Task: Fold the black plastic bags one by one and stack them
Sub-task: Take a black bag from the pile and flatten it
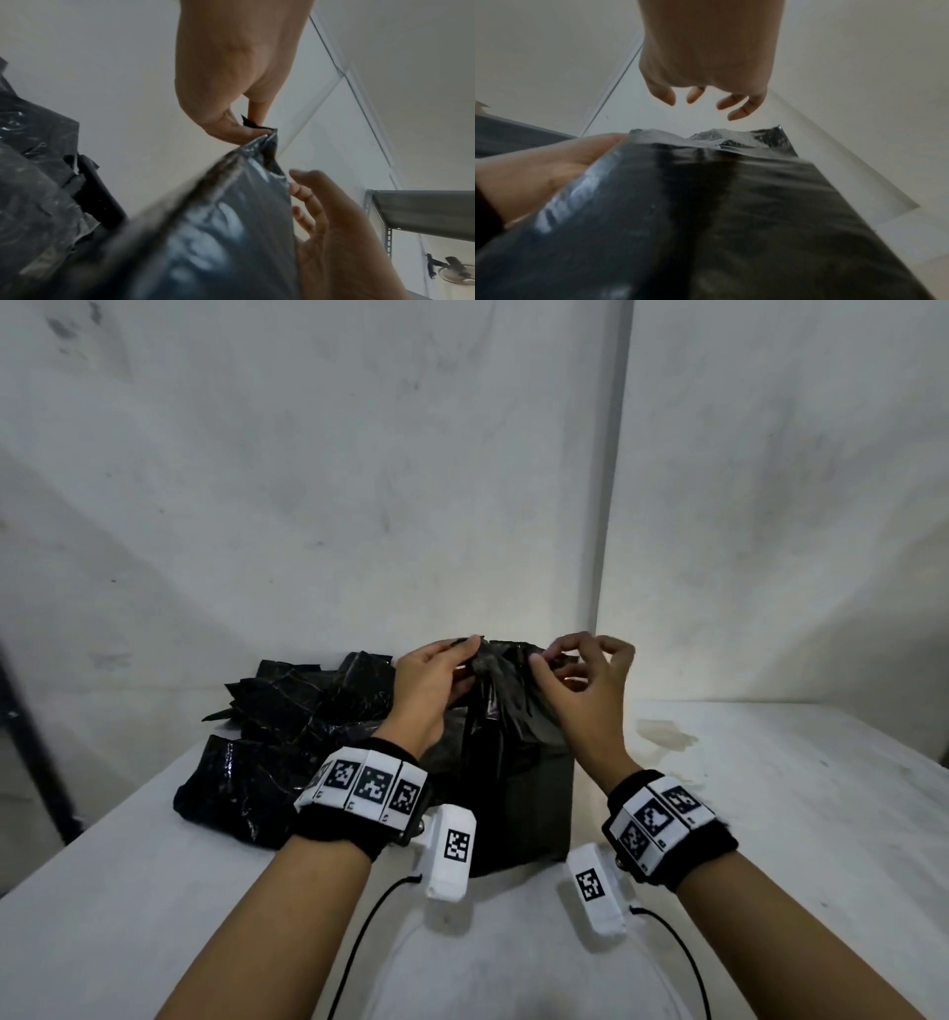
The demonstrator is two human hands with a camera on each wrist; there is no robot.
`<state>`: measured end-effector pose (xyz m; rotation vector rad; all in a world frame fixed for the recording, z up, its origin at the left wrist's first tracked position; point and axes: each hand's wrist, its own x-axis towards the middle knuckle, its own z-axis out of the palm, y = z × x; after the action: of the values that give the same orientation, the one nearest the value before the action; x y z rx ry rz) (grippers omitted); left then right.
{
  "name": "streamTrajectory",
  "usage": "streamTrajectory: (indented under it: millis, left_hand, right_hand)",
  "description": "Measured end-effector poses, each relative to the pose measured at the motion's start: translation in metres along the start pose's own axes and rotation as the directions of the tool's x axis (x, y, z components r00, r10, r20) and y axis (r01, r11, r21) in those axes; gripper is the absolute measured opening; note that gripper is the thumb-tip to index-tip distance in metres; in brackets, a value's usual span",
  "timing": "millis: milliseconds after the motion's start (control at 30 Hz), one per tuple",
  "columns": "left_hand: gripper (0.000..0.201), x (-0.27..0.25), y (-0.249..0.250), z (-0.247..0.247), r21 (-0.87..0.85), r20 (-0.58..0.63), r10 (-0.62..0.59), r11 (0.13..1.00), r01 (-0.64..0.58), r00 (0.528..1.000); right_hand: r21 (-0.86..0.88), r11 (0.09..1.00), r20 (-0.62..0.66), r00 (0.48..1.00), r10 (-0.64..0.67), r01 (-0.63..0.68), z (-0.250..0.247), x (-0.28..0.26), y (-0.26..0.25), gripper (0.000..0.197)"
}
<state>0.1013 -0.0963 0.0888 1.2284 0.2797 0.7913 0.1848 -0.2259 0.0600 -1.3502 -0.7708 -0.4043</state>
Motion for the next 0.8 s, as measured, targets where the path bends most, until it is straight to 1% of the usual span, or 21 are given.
streamTrajectory:
  millis: [33, 67, 133, 167, 200, 233, 300, 333, 367, 400, 433, 467, 500, 533, 567, 633, 700, 733, 800]
  left_hand:
    - [0.001, -0.002, 0.003, 0.003, -0.011, 0.005, -0.003, 1.000, 0.003, 1.000]
    - [0.002, -0.004, 0.006, 0.006, -0.018, 0.014, -0.002, 1.000, 0.002, 1.000]
    - [0.005, -0.007, 0.011, 0.010, -0.018, 0.038, 0.002, 1.000, -0.001, 0.999]
    - [0.009, -0.008, 0.014, 0.011, -0.010, 0.052, 0.013, 1.000, -0.013, 0.999]
    - [0.013, -0.009, 0.016, 0.012, 0.003, 0.066, 0.024, 1.000, -0.024, 0.998]
    - [0.016, -0.011, 0.019, 0.014, 0.009, 0.084, 0.031, 0.999, -0.032, 0.996]
    - [0.018, -0.014, 0.022, 0.014, 0.017, 0.117, 0.068, 0.997, -0.071, 0.991]
    - [0.021, -0.014, 0.022, 0.013, 0.044, 0.093, 0.106, 0.993, -0.110, 0.990]
    - [0.030, -0.012, 0.020, 0.010, 0.114, 0.043, 0.147, 0.982, -0.151, 0.988]
    - [0.044, -0.008, 0.017, 0.006, 0.217, -0.017, 0.177, 0.961, -0.169, 0.984]
    - [0.062, -0.004, 0.014, 0.000, 0.331, -0.073, 0.178, 0.933, -0.145, 0.981]
    - [0.079, -0.003, 0.011, -0.005, 0.399, -0.104, 0.124, 0.914, -0.073, 0.987]
    - [0.093, -0.002, 0.007, -0.009, 0.401, -0.113, 0.032, 0.916, 0.016, 0.993]
    - [0.099, -0.001, 0.004, -0.014, 0.366, -0.105, -0.053, 0.927, 0.088, 0.993]
    - [0.097, 0.000, 0.000, -0.019, 0.312, -0.088, -0.108, 0.941, 0.131, 0.990]
    - [0.084, -0.001, -0.005, -0.025, 0.234, -0.052, -0.165, 0.957, 0.173, 0.985]
    - [0.086, -0.001, -0.014, -0.032, 0.213, -0.041, -0.241, 0.946, 0.244, 0.970]
    - [0.076, -0.001, -0.018, -0.035, 0.195, -0.030, -0.255, 0.947, 0.256, 0.967]
    - [0.045, -0.004, -0.021, -0.038, 0.216, -0.028, -0.251, 0.944, 0.251, 0.968]
  right_hand:
    - [-0.025, 0.999, 0.046, 0.998, -0.037, 0.038, 0.001, 0.000, -0.001, 0.016]
    - [-0.036, 0.997, 0.121, 0.991, -0.062, 0.066, 0.001, 0.000, -0.003, 0.018]
    - [0.008, 0.999, 0.303, 0.952, -0.043, 0.042, 0.001, -0.003, -0.009, 0.024]
    - [0.022, 1.000, 0.364, 0.931, -0.026, 0.020, 0.000, -0.004, -0.009, 0.029]
    - [0.017, 1.000, 0.389, 0.921, -0.010, 0.004, 0.000, -0.005, -0.009, 0.033]
    - [0.008, 1.000, 0.386, 0.922, 0.005, -0.009, -0.001, -0.005, -0.009, 0.033]
    - [0.016, 0.999, 0.342, 0.939, 0.036, -0.044, 0.000, -0.002, -0.008, 0.021]
    - [0.033, 0.998, 0.308, 0.950, 0.049, -0.062, 0.000, 0.001, -0.006, 0.013]
    - [0.063, 0.994, 0.270, 0.960, 0.067, -0.088, -0.002, 0.004, -0.004, 0.008]
    - [0.112, 0.985, 0.243, 0.965, 0.101, -0.131, -0.004, 0.007, -0.003, 0.009]
    - [0.192, 0.963, 0.232, 0.962, 0.146, -0.192, -0.006, 0.010, -0.002, 0.009]
    - [0.277, 0.924, 0.239, 0.951, 0.198, -0.262, -0.008, 0.012, -0.002, 0.008]
    - [0.350, 0.877, 0.254, 0.935, 0.249, -0.328, -0.010, 0.013, -0.003, 0.006]
    - [0.400, 0.829, 0.274, 0.914, 0.298, -0.390, -0.010, 0.014, -0.003, 0.005]
    - [0.441, 0.775, 0.299, 0.889, 0.348, -0.452, -0.011, 0.015, -0.001, 0.004]
    - [0.488, 0.674, 0.346, 0.831, 0.434, -0.555, -0.010, 0.015, 0.005, 0.007]
    - [0.486, 0.613, 0.359, 0.782, 0.509, -0.623, -0.010, 0.012, 0.014, 0.016]
    - [0.471, 0.601, 0.353, 0.763, 0.542, -0.645, -0.010, 0.010, 0.018, 0.020]
    - [0.422, 0.581, 0.337, 0.716, 0.612, -0.696, -0.013, 0.006, 0.025, 0.023]
